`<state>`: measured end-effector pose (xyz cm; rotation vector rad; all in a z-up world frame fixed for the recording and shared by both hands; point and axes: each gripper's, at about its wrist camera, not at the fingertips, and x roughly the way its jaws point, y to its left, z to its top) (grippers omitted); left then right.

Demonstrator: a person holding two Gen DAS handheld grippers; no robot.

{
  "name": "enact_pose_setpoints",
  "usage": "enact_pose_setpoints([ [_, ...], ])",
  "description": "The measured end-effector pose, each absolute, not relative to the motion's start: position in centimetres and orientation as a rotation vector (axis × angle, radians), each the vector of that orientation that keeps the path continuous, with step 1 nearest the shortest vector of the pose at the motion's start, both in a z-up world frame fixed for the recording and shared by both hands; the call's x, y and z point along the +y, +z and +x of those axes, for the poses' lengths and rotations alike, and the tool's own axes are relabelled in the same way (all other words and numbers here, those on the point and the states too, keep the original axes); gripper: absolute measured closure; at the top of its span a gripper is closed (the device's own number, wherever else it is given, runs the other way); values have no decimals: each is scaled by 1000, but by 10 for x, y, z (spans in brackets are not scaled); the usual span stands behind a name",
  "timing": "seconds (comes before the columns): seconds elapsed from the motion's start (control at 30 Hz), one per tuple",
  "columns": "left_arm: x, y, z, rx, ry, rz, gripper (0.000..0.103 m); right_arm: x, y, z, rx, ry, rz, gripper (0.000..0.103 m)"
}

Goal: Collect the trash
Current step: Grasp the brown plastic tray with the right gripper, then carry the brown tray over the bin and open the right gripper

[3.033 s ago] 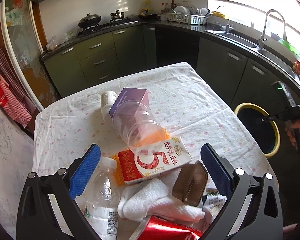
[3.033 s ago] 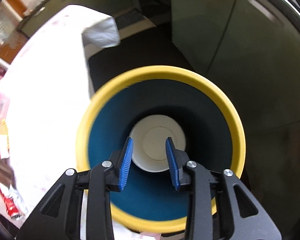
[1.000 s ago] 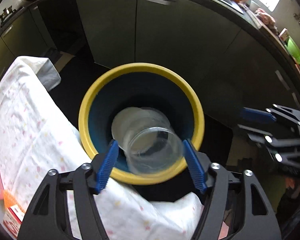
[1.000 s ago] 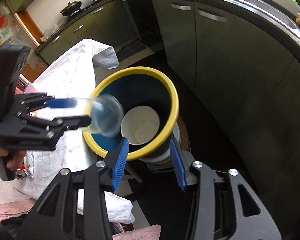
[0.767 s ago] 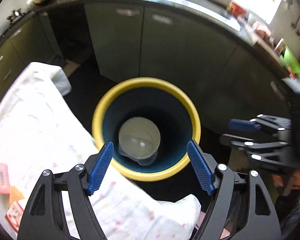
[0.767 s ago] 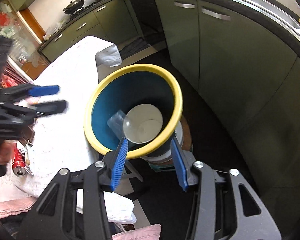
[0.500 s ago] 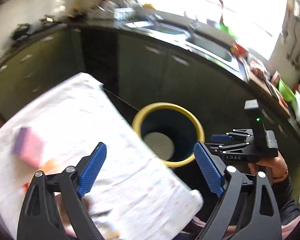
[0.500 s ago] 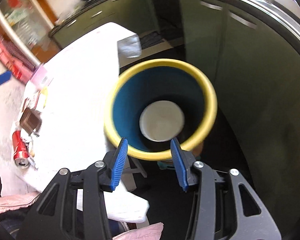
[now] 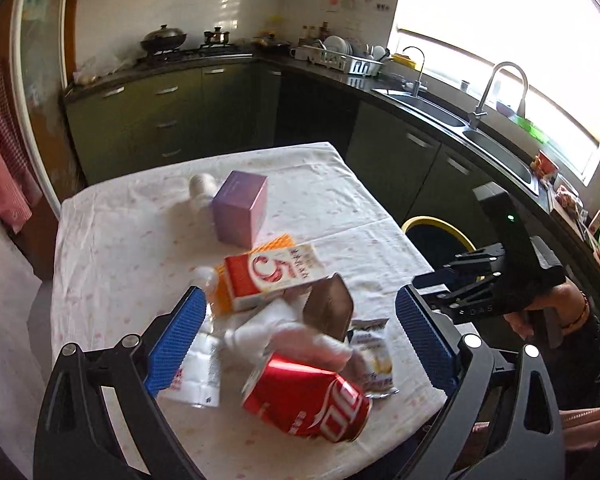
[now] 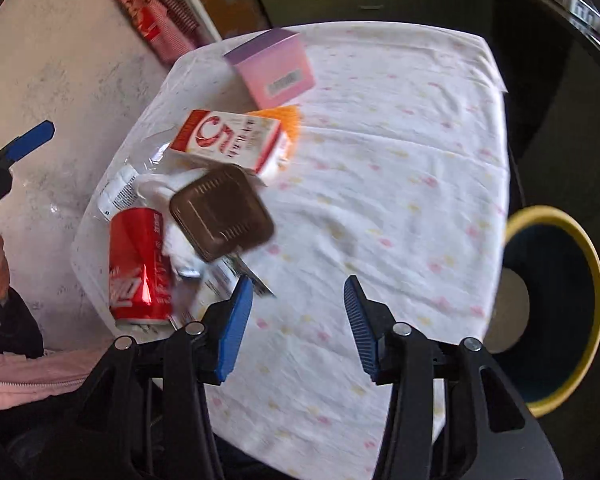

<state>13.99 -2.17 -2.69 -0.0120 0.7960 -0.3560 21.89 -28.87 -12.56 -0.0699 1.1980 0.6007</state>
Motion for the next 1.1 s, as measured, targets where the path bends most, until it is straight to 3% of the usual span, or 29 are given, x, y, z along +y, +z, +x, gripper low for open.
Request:
enact_pose_setpoints([
  [0.43,15,-59,136,819,-333,-76,9,-224,-160,257,1160,637,-217,69],
  [0.47,16,-60,136,820,-332,-77,9,-222,-161,258,1159,642,-216,71],
  [0.57,15,-61,137,822,-334,-80,9,-217,-166,262,1169,647,-218,92],
  [0.67,13,-60,136,822,-336,-75,8,-223,-164,260,1175,652,-180,97],
  [1.1,2,-53,129,802,-346,-41,7,-257,-120,245,1070,647,-49,99],
])
